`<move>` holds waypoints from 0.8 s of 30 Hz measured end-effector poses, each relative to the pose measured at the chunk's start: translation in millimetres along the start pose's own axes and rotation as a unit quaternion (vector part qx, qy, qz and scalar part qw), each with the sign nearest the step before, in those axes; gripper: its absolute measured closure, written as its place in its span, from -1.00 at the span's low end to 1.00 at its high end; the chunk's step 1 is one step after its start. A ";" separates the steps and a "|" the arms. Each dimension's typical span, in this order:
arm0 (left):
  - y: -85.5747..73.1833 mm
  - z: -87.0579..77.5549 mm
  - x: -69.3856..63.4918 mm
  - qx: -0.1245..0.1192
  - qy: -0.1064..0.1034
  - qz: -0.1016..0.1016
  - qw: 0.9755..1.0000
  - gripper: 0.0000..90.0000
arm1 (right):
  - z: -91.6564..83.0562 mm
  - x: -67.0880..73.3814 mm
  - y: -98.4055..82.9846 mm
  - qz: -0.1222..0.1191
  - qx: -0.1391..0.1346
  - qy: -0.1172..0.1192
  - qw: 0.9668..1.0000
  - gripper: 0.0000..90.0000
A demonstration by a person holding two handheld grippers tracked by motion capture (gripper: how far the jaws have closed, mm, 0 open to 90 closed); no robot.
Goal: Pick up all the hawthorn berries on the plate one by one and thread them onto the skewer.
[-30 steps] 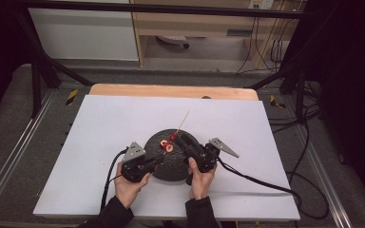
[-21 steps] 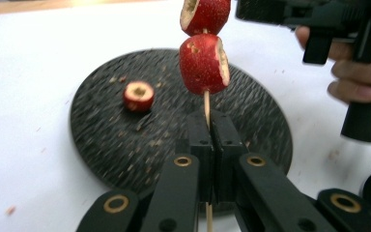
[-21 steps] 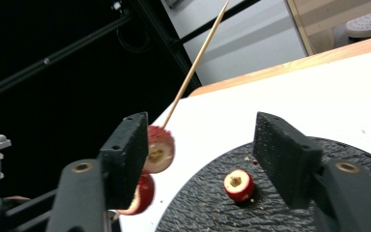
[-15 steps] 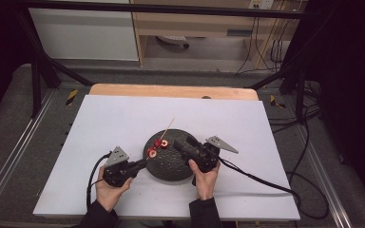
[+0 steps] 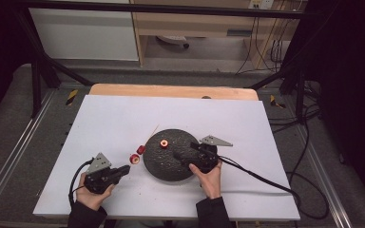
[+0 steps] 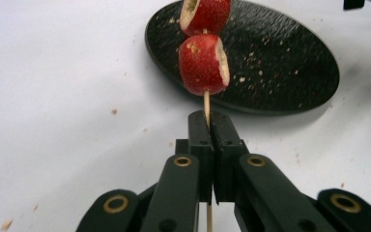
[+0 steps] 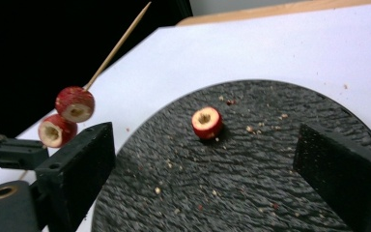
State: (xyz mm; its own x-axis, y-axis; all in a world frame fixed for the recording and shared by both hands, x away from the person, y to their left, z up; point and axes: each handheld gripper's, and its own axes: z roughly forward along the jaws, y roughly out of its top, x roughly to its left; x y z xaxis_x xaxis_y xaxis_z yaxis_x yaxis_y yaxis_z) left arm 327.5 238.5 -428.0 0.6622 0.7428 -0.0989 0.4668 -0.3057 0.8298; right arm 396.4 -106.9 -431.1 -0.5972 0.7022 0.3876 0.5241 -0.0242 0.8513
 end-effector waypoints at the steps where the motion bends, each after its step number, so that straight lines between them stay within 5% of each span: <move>1: -2.5 -1.6 0.9 0.001 0.003 0.002 1.000 0.96 | 0.4 -1.0 0.5 -0.006 0.008 -0.002 1.000 -0.84; 8: -9.8 -9.3 10.3 0.003 -0.001 -0.005 1.000 0.96 | 8.4 2.6 9.8 -0.060 0.088 -0.014 0.994 -0.91; 15: -10.5 -11.0 12.8 0.005 -0.002 -0.002 1.000 0.96 | 20.4 10.5 25.3 -0.107 0.162 -0.018 0.981 -0.91; 24: -10.0 -14.3 18.2 0.006 0.003 -0.005 1.000 0.96 | 41.8 14.3 45.0 -0.127 0.216 -0.027 0.968 -0.84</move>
State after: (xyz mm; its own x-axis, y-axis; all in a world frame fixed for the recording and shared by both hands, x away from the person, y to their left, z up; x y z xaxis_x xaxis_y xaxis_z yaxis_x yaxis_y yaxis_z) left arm 326.6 263.6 -430.3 0.6541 0.7492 -0.1042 0.4801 -0.3047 0.8226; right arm 436.8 -68.2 -402.0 -0.7145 0.6820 0.1561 0.5759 0.4466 0.6847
